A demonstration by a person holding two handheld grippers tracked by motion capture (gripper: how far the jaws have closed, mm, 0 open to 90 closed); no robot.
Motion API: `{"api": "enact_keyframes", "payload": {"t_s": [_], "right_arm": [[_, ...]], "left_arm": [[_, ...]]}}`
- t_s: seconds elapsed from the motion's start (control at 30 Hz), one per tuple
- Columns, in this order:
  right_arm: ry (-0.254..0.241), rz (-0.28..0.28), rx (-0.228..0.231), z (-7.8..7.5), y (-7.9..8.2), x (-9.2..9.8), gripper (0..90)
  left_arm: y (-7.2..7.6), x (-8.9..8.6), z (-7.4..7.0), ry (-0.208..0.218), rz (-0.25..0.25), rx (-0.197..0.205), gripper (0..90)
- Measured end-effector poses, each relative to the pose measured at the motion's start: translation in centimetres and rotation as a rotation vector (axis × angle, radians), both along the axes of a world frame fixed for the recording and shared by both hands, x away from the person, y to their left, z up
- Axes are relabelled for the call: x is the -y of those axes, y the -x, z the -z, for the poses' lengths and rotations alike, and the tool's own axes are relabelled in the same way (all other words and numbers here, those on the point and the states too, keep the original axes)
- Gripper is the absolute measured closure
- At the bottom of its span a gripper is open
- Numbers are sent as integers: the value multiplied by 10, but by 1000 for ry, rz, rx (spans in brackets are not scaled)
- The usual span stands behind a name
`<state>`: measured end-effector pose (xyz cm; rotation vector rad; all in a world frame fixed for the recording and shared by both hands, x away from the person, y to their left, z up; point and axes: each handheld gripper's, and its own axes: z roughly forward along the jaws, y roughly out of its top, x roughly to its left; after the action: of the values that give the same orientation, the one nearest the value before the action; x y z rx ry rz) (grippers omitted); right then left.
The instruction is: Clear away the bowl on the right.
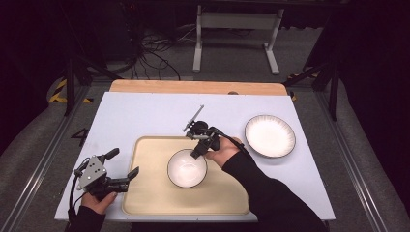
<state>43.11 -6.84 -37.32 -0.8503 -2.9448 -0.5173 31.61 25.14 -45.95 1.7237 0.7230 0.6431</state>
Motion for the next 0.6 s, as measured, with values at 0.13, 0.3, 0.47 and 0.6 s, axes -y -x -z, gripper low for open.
{"api": "enact_keyframes", "payload": {"t_s": [0.13,0.3,0.47,0.6], "right_arm": [[4,1,-9,5,-1,-1,817],[5,2,-20,9,-2,-2,816],[2,5,-31,11,-4,0,817],[-6,8,-43,14,-6,1,813]], "left_arm": [[0,0,0,-1,-2,-2,67],[0,0,0,0,0,0,66],[0,0,0,-1,-1,-1,67],[0,0,0,-1,0,0,67]]}}
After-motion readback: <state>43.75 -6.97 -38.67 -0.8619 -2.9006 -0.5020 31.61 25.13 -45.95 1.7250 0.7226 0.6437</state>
